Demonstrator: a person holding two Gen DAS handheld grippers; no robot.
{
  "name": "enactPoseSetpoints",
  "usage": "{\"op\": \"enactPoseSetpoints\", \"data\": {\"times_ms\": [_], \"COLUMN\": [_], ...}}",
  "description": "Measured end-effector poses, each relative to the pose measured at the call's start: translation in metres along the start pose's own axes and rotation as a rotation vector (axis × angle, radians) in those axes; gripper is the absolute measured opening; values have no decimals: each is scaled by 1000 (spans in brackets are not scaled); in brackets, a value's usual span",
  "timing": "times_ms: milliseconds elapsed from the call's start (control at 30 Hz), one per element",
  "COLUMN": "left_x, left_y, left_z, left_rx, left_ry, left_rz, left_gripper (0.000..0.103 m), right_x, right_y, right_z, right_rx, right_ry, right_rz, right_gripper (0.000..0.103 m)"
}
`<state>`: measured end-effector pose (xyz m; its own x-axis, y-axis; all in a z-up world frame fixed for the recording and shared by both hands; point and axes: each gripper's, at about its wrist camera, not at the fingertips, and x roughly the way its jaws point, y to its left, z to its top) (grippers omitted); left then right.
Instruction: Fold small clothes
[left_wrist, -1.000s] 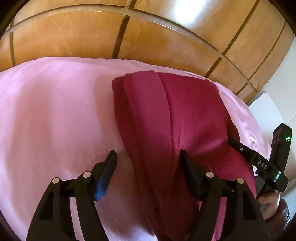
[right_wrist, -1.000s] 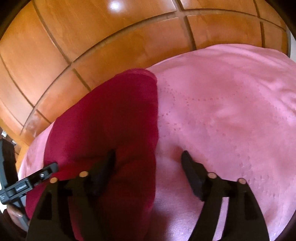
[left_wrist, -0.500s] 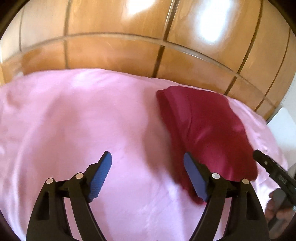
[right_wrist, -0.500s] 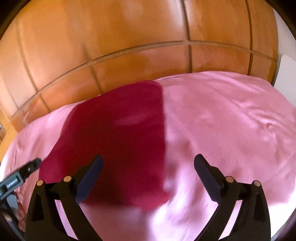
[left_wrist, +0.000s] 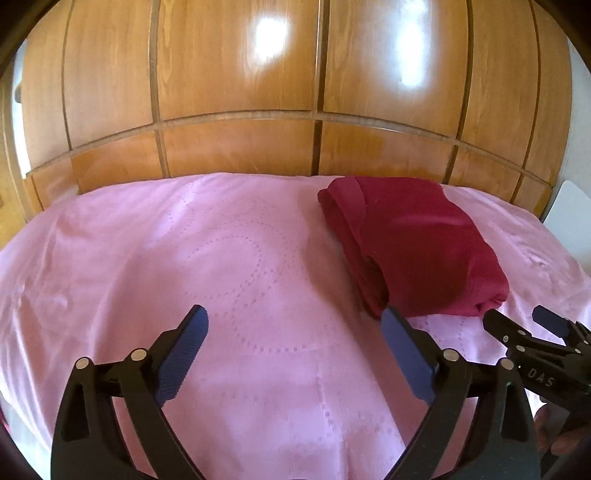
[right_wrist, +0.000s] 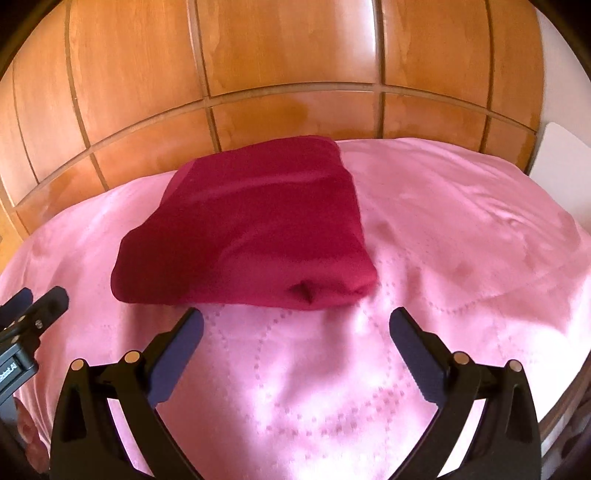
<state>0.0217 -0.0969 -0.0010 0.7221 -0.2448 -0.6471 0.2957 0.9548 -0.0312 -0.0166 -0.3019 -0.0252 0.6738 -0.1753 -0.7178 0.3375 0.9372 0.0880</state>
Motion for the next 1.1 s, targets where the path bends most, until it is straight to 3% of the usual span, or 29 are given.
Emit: {"op": "enactPoseSetpoints", "data": {"times_ms": [233,1100], "left_x": [-11,-27], "left_y": [-2,1], "left_z": [-7,-19], "left_rx": [-4,-16], "left_ry": [-9,-31], "left_rz": [1,44], "left_gripper": [99,99], "right_x": [-17,-28], "right_y": [6,19], "right_z": [-1,-4], "right_rx": [-27,-69], "right_ry": [-48,-86], "right_rz": [-12,6], "right_gripper": [100,101]}}
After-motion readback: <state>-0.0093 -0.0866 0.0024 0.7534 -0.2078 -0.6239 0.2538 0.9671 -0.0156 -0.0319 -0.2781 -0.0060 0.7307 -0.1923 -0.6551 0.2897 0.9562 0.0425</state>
